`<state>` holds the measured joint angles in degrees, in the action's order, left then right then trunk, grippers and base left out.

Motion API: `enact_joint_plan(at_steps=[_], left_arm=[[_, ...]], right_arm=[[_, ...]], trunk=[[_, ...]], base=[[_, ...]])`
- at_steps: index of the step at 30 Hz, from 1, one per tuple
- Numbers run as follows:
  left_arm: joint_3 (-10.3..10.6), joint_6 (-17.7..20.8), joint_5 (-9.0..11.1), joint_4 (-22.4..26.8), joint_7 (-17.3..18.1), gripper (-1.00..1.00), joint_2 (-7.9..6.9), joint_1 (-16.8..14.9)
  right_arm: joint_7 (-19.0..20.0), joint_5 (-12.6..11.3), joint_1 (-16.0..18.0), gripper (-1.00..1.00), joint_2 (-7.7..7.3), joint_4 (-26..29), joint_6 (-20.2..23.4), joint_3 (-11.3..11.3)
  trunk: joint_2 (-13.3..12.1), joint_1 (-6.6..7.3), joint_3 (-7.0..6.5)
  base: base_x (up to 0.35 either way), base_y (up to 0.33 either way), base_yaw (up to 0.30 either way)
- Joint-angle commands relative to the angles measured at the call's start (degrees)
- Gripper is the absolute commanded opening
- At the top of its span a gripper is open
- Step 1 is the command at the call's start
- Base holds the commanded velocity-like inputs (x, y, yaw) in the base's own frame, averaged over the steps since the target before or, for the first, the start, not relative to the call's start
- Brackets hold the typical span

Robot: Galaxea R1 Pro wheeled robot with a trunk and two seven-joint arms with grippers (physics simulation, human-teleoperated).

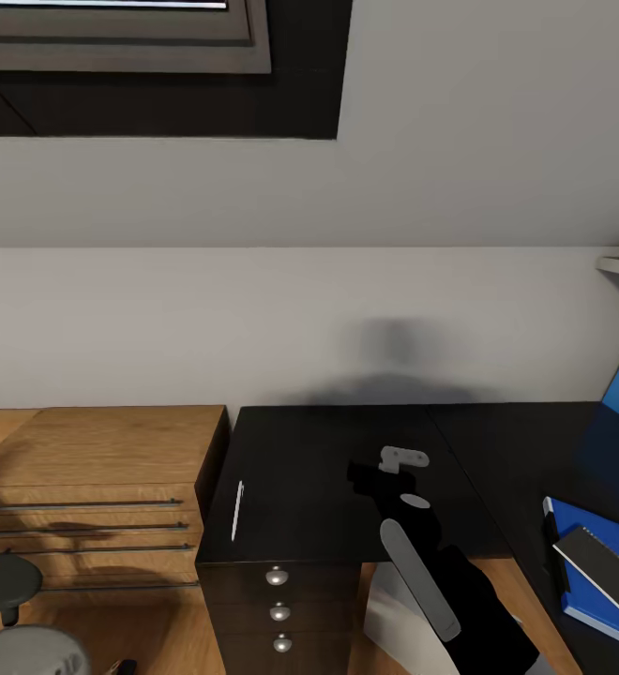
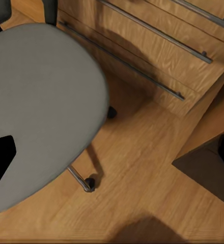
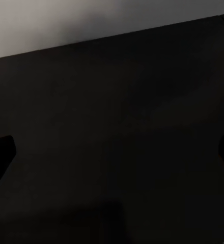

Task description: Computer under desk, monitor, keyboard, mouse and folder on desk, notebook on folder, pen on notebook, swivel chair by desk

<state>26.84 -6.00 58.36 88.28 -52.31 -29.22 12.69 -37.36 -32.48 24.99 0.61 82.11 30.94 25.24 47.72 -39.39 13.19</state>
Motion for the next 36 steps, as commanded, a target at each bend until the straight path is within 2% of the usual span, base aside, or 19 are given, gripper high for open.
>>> enact_joint_plan(at_steps=[1,7,8,11,12,13,15,16,18,19,22,23,26,28,31,36], left_arm=[[0.13,-0.59,0.50,0.11,-0.09,1.00,0.08,-0.03],[0.06,-0.52,0.31,0.65,-0.09,1.00,0.47,-0.03],[-0.93,-0.23,0.27,2.43,-0.14,1.00,0.50,-0.03],[-2.82,0.17,0.30,3.12,-0.15,1.00,0.53,-0.06],[-4.55,3.38,0.42,3.77,-0.21,1.00,0.56,-0.07],[-5.31,5.45,0.57,3.92,-0.26,1.00,0.56,-0.13],[-6.48,7.40,0.71,4.01,-0.28,1.00,0.78,-0.33],[-10.65,13.25,0.89,4.16,-0.25,1.00,5.30,-3.99],[-11.13,16.94,0.88,4.22,-0.25,1.00,7.20,-6.58],[-11.33,21.66,0.86,4.25,-0.25,1.00,9.46,-9.15],[-11.42,25.28,0.60,4.22,-0.21,1.00,11.88,-10.81],[-11.45,27.33,0.46,4.20,-0.13,1.00,13.38,-12.63],[-11.46,28.29,0.47,4.19,-0.09,1.00,13.91,-14.51],[-11.46,30.51,0.50,4.13,-0.13,1.00,14.72,-16.04],[-11.46,33.02,0.43,3.84,-0.24,1.00,16.04,-16.76],[-11.44,34.40,0.32,3.63,-0.35,1.00,17.22,-17.13]], right_arm=[[-0.51,-0.45,0.06,1.00,-0.01,0.07,0.04,0.09],[-0.58,-0.43,0.06,1.00,0.00,0.04,-0.60,0.15],[-0.60,-0.30,0.06,1.00,0.03,-1.02,-0.84,0.18],[-0.60,-0.25,0.06,1.00,0.07,-3.07,-1.04,0.22],[-0.61,-0.22,0.06,1.00,0.09,-5.29,-2.74,0.29],[-0.61,-0.22,0.06,1.00,0.09,-5.73,-3.51,0.31],[-0.61,-0.22,0.06,1.00,0.09,-6.05,-4.05,0.32],[-0.53,-0.15,0.06,1.00,0.09,-6.61,-4.95,0.33],[-0.52,0.02,0.06,1.00,0.09,-6.88,-5.04,0.33],[-0.52,0.82,0.06,1.00,0.11,-7.85,-5.14,0.33],[-0.47,1.99,0.06,1.00,0.22,-9.27,-5.83,0.34],[-0.33,3.87,0.06,1.00,0.68,-11.08,-7.31,0.34],[-0.28,5.48,0.06,1.00,1.07,-12.23,-8.57,0.35],[-0.27,6.66,0.06,1.00,1.37,-12.77,-9.57,0.44],[-0.22,7.17,0.06,1.00,1.54,-13.06,-10.04,0.48],[0.27,7.49,0.08,1.00,1.74,-13.50,-10.63,0.86]], trunk=[[0.06,-0.02,0.07],[0.06,-0.02,0.08],[0.06,-0.02,0.14],[0.06,-0.02,0.32],[0.06,-0.02,0.38],[0.06,-0.02,0.45],[0.06,-0.02,0.59],[0.06,-0.02,0.66],[0.06,-0.02,0.80],[0.06,-0.02,0.87],[0.06,-0.02,1.08],[0.06,-0.02,1.15],[0.06,-0.02,1.31],[0.06,-0.02,1.36],[0.06,-0.02,1.39],[0.06,-0.02,1.41]], base=[[0.000,0.000,0.000],[0.000,0.000,0.005],[0.000,0.000,0.125],[0.000,0.000,0.143],[0.000,0.000,0.161],[0.000,0.000,0.163],[0.000,0.000,0.164],[0.000,0.000,0.166],[0.000,0.000,0.167],[0.000,0.000,0.167],[0.000,0.000,0.167],[0.000,0.000,0.167],[0.000,0.000,0.133],[0.000,0.000,0.057],[0.000,0.000,0.027],[0.000,0.000,0.009]])
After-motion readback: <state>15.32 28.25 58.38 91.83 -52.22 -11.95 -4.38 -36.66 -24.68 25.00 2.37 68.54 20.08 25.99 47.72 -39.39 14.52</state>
